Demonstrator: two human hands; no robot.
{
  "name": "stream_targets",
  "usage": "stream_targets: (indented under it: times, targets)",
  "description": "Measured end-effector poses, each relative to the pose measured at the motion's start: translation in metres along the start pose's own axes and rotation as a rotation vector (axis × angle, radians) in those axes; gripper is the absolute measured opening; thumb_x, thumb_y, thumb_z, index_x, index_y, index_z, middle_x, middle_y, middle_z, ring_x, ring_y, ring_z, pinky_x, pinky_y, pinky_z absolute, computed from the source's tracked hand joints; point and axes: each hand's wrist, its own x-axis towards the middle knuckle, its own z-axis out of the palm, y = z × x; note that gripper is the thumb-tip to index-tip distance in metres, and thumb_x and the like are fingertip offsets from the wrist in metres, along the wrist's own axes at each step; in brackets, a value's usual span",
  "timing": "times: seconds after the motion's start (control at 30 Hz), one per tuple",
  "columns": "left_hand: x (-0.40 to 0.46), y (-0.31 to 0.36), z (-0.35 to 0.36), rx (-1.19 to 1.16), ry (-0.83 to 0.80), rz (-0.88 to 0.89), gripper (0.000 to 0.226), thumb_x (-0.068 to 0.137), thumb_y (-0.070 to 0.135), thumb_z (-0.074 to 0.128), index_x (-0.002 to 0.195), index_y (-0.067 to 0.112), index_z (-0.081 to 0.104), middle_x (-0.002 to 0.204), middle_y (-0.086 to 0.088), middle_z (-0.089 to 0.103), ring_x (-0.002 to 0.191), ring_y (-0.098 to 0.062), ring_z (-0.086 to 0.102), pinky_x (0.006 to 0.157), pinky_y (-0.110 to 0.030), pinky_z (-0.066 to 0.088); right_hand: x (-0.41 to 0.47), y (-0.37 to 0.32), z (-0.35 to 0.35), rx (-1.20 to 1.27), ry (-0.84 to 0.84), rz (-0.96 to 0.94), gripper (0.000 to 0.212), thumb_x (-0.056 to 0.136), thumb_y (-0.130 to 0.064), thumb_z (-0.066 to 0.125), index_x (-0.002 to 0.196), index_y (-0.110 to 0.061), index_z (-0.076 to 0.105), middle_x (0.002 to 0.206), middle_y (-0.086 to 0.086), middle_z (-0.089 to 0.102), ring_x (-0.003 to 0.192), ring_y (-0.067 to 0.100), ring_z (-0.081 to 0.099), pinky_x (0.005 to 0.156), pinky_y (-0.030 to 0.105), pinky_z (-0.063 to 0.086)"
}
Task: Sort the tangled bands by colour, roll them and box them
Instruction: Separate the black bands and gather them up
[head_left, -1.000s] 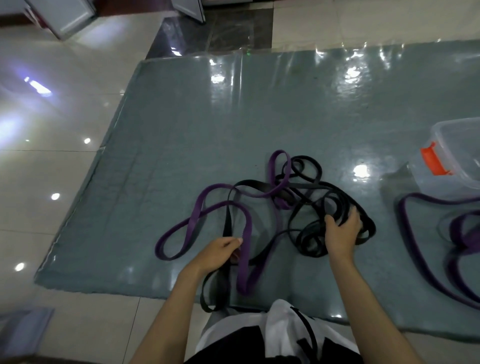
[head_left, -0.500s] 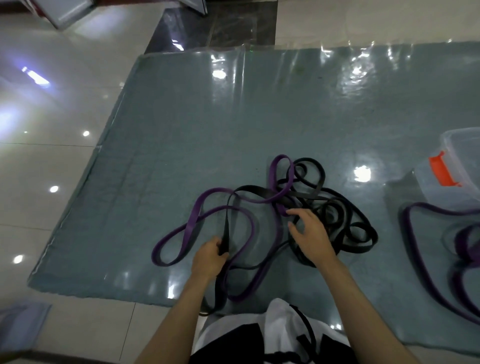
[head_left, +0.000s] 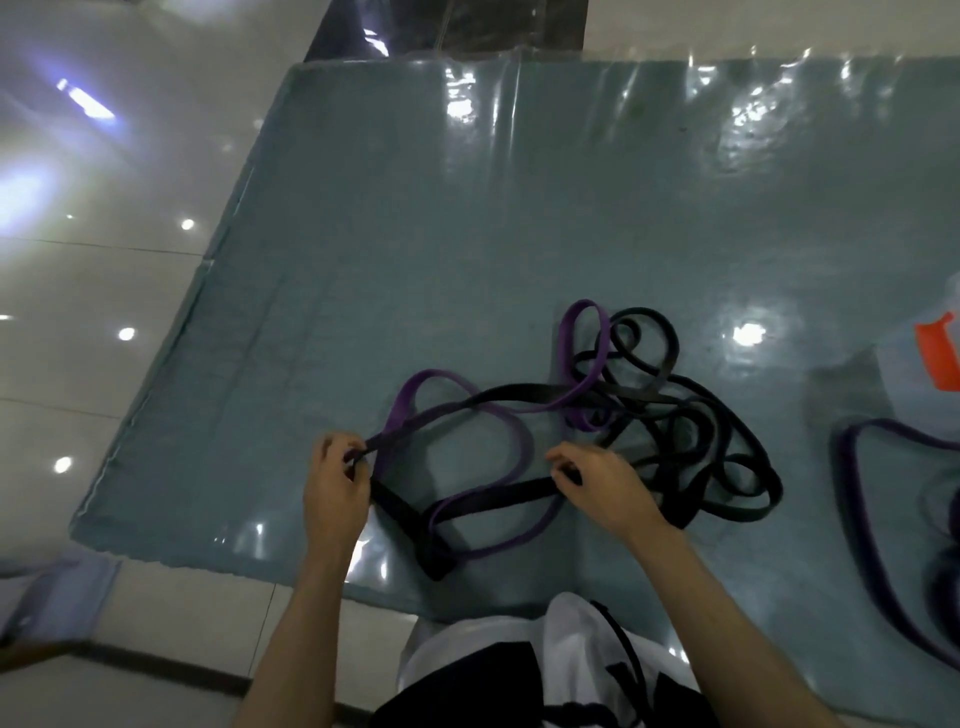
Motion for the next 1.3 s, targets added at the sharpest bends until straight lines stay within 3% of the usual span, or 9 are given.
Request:
stream_targets:
  times: [0.1,0.33,0.43,0.53,0.63,0.73,1.0,1.1,1.3]
  targets:
    - [-0.001,0.002,-0.003,0.007,0.101,0.011,0.029,0.099,-0.001,0.064,0.099,0.028,0.061,0.119,0.01,0.054,0.088,-0.005,0.063,0.071,-0.011,0.052,0.001,0.0,0.003,-0.018,-0.037,0.016,0.019,0.096,-0.018,0.072,0.115,-0.018,0.074,0.108,-0.004,0.078,0.098,0.016,0.074,0.086,0.039,0.061]
    - [0.007,0.002,-0.011,0.086,0.205,-0.025,0.047,0.083,-0.018,0.064,0.072,0.026,0.053,0.096,0.014,0.053,0.078,-0.011,0.056,0.067,-0.024,0.05,0.001,0.002,-0.002,-0.107,-0.248,0.077,0.021,0.092,-0.04,0.078,0.112,-0.034,0.078,0.101,-0.013,0.071,0.093,0.01,0.068,0.083,0.033,0.058]
    - [0.01,0.001,-0.017,0.138,0.291,-0.016,0.036,0.09,-0.011,0.065,0.081,0.023,0.071,0.103,0.009,0.059,0.084,-0.015,0.061,0.068,-0.022,0.048,-0.002,0.0,-0.003,-0.164,-0.166,0.107,0.016,0.096,-0.037,0.074,0.111,-0.033,0.079,0.105,-0.009,0.075,0.099,0.015,0.071,0.083,0.034,0.058]
    - [0.016,-0.002,-0.027,0.172,0.384,-0.043,0.026,0.099,-0.003,0.064,0.103,0.015,0.083,0.118,-0.005,0.067,0.097,-0.029,0.067,0.077,-0.041,0.057,-0.005,0.002,-0.006,-0.175,-0.125,0.152,0.018,0.098,-0.036,0.072,0.114,-0.034,0.078,0.109,-0.009,0.076,0.103,0.016,0.071,0.084,0.032,0.056]
    - [0.02,-0.009,-0.03,0.293,0.268,-0.086,0.045,0.097,-0.01,0.061,0.13,0.019,0.075,0.132,-0.018,0.063,0.109,-0.039,0.064,0.089,-0.052,0.057,-0.009,0.005,-0.008,-0.133,-0.118,0.187,0.021,0.099,-0.036,0.072,0.118,-0.032,0.078,0.117,-0.008,0.076,0.109,0.017,0.07,0.089,0.035,0.056]
    - [0.018,-0.017,-0.023,0.263,-0.039,-0.28,0.077,0.096,-0.009,0.058,0.159,0.031,0.043,0.139,-0.023,0.052,0.121,-0.043,0.057,0.105,-0.055,0.05,-0.012,0.004,-0.009,-0.12,-0.112,0.189,0.021,0.098,-0.035,0.072,0.119,-0.032,0.077,0.118,-0.008,0.076,0.109,0.016,0.069,0.089,0.033,0.055]
    - [0.009,-0.031,-0.012,0.019,-0.125,-0.445,0.067,0.106,0.038,0.057,0.164,0.029,0.027,0.157,-0.016,0.045,0.141,-0.04,0.047,0.118,-0.055,0.04,-0.018,0.002,-0.01,-0.107,-0.102,0.191,0.018,0.098,-0.033,0.072,0.116,-0.033,0.078,0.113,-0.009,0.076,0.107,0.016,0.069,0.086,0.031,0.053]
    - [0.005,-0.029,-0.014,0.012,-0.127,-0.422,0.078,0.098,0.014,0.07,0.162,0.024,0.027,0.151,-0.018,0.048,0.132,-0.04,0.054,0.112,-0.054,0.047,-0.018,0.001,-0.01,-0.099,-0.104,0.187,0.017,0.099,-0.032,0.072,0.115,-0.033,0.078,0.112,-0.008,0.076,0.106,0.016,0.069,0.086,0.032,0.054]
    - [-0.002,-0.032,-0.028,-0.097,-0.096,-0.301,0.086,0.09,-0.027,0.055,0.161,0.018,0.036,0.152,-0.01,0.047,0.129,-0.021,0.047,0.112,-0.046,0.049,-0.021,0.0,-0.01,-0.112,-0.088,0.189,0.017,0.099,-0.033,0.071,0.114,-0.033,0.077,0.112,-0.01,0.075,0.106,0.015,0.07,0.086,0.035,0.056]
